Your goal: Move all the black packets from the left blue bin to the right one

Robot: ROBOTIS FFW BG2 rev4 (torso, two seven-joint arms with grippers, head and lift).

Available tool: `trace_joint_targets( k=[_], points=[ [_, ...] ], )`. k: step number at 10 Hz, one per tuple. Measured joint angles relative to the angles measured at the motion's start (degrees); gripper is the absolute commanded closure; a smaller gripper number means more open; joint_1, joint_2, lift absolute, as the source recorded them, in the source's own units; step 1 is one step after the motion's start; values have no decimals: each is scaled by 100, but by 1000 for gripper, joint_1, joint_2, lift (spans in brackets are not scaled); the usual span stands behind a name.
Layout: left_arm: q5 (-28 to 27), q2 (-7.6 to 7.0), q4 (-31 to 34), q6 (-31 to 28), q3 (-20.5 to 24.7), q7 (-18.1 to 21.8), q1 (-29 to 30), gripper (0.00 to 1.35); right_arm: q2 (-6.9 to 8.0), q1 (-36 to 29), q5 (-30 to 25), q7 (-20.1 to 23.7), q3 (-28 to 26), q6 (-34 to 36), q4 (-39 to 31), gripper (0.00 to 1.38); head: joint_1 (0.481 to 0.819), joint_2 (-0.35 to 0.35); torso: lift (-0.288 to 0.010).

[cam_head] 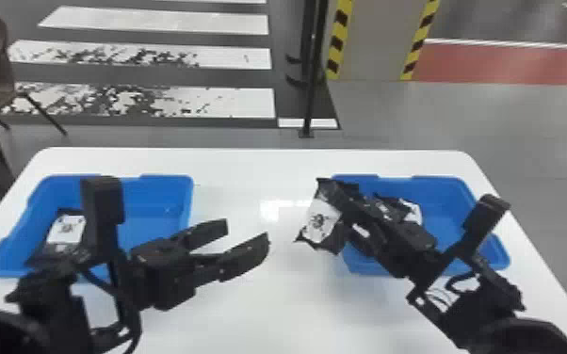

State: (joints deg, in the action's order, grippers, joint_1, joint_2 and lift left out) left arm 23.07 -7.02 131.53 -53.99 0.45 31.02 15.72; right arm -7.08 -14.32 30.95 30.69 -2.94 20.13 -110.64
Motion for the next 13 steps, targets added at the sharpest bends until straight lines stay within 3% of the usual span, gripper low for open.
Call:
trace_joint_targets(
  k=[3,6,7,8,9,10,13],
  points=[
    [66,148,771,364,914,-70,1112,256,-191,634,-533,-81,-543,-124,835,1279,695,-99,-140],
    [53,228,1019,379,1432,-77,1432,256,-240,1195,-1250,-271,-1177,-255,1659,1222,695,-150,-140],
    [50,238,1052,402,1515,-79,1437,256,-241,1343,-1459,-340,-1317,-267,1926,960,695,-172,-140],
    [50,244,1068,422,1586,-79,1437,257,-241,1406,-1550,-396,-1372,-270,2074,582,695,-182,-140],
    [50,246,1082,438,1637,-79,1437,257,-238,1386,-1577,-401,-1384,-274,2091,300,695,-179,-140],
    [46,246,1094,447,1667,-84,1434,257,-212,1241,-1599,-424,-1385,-313,1941,114,695,-175,-140],
    [-146,254,1099,323,1797,-175,1272,259,71,29,-1885,-698,-1386,-843,544,116,695,-145,-140]
  ],
)
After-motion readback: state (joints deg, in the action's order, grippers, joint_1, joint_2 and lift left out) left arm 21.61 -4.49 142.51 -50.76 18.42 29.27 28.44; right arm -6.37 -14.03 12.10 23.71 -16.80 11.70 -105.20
